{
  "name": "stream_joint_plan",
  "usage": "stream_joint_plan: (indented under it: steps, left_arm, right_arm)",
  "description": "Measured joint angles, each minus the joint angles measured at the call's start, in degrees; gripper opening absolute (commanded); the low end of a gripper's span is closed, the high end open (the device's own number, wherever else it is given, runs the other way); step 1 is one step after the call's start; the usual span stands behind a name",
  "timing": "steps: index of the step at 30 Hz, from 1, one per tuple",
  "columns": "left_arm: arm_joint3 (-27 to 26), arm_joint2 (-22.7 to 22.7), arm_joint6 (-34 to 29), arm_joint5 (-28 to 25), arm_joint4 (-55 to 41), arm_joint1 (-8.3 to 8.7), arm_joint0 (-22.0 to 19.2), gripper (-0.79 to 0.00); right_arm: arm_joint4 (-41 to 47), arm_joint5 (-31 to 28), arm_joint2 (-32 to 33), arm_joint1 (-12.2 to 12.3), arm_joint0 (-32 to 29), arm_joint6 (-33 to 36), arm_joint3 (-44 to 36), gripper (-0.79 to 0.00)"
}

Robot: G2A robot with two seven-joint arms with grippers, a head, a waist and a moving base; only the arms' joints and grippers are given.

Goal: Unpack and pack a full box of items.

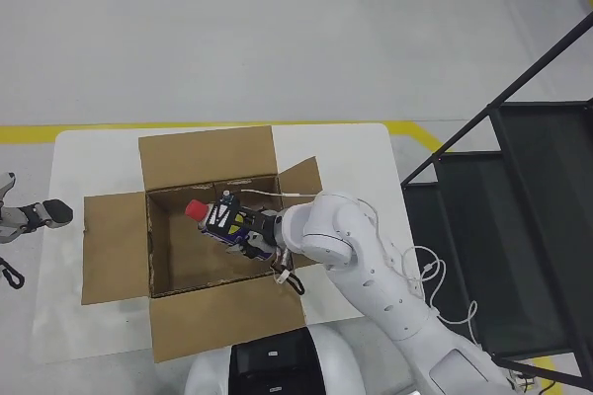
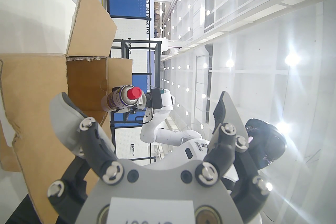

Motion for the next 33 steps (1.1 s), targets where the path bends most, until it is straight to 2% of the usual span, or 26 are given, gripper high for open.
stream_joint_plan:
  steps: [16,19,21,25,29,33]
  left_arm:
    - [0.0,0.0,0.0,0.0,0.0,0.00,0.0,0.000]
    - [0.0,0.0,0.0,0.0,0.0,0.00,0.0,0.000]
    - [0.0,0.0,0.0,0.0,0.0,0.00,0.0,0.000]
    - [0.0,0.0,0.0,0.0,0.0,0.00,0.0,0.000]
    - [0.0,0.0,0.0,0.0,0.0,0.00,0.0,0.000]
    - [0.0,0.0,0.0,0.0,0.0,0.00,0.0,0.000]
  right_arm:
    - [0.3,0.0,0.0,0.0,0.0,-0.5,0.0,-0.785]
    - [1.4,-4.4,2.2,0.8,-1.5,-4.3,-2.7,-0.785]
    - [0.6,-8.4,5.6,1.8,-3.4,-7.2,-6.1,-0.785]
    - [-0.3,-12.3,13.6,3.4,-9.3,-15.5,-13.3,-0.785]
    - [-0.5,-14.4,22.2,4.5,-16.1,-28.0,-18.7,-0.785]
    - [-1.0,-14.8,27.6,5.1,-21.5,-39.6,-18.7,-0.785]
